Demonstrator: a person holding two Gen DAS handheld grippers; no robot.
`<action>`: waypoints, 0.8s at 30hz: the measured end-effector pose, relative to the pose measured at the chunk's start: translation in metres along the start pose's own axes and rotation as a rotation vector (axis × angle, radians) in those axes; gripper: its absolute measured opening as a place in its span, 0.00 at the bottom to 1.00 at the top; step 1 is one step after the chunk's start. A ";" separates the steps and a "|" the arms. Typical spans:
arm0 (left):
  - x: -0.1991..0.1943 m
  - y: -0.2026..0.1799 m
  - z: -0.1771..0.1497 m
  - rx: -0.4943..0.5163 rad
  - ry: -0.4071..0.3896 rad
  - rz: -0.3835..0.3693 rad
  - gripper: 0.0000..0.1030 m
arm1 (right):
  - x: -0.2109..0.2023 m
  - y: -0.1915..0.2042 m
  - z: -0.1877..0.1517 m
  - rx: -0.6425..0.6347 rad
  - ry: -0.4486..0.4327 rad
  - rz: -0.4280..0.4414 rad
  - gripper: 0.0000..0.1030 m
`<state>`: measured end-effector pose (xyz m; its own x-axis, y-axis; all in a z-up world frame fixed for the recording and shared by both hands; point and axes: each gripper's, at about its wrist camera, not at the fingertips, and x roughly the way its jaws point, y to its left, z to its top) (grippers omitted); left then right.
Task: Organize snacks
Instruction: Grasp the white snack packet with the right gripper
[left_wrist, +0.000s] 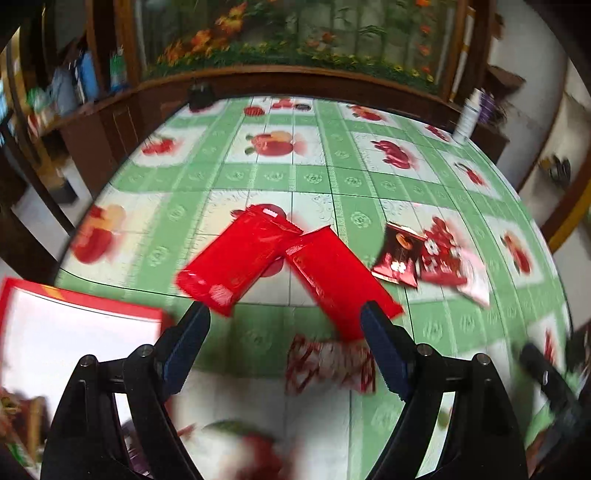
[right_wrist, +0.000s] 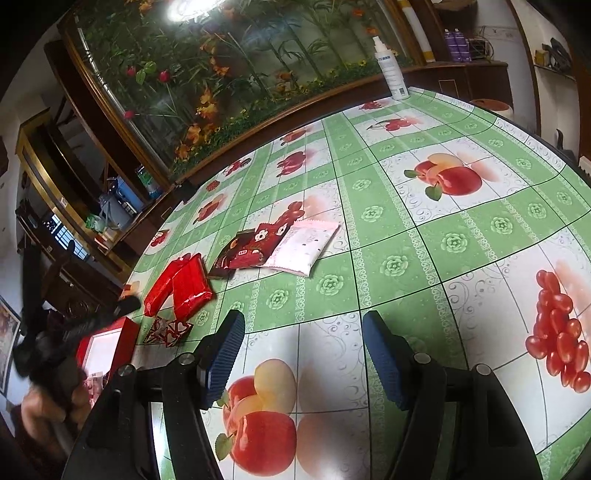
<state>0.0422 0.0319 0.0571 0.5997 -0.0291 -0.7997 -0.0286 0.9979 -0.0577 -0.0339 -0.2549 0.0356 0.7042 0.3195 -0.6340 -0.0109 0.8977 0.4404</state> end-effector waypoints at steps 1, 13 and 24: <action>0.009 0.001 0.000 -0.015 0.018 0.012 0.81 | 0.000 0.000 0.000 0.000 0.000 0.001 0.67; 0.021 -0.019 -0.040 0.090 0.083 -0.059 0.81 | 0.017 0.003 0.022 -0.021 0.008 0.016 0.64; -0.005 -0.032 -0.065 0.193 0.091 -0.242 0.81 | 0.106 -0.003 0.099 0.053 0.054 -0.036 0.24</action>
<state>-0.0119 -0.0042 0.0236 0.4962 -0.2633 -0.8273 0.2633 0.9537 -0.1456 0.1114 -0.2538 0.0299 0.6642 0.3046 -0.6827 0.0522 0.8921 0.4488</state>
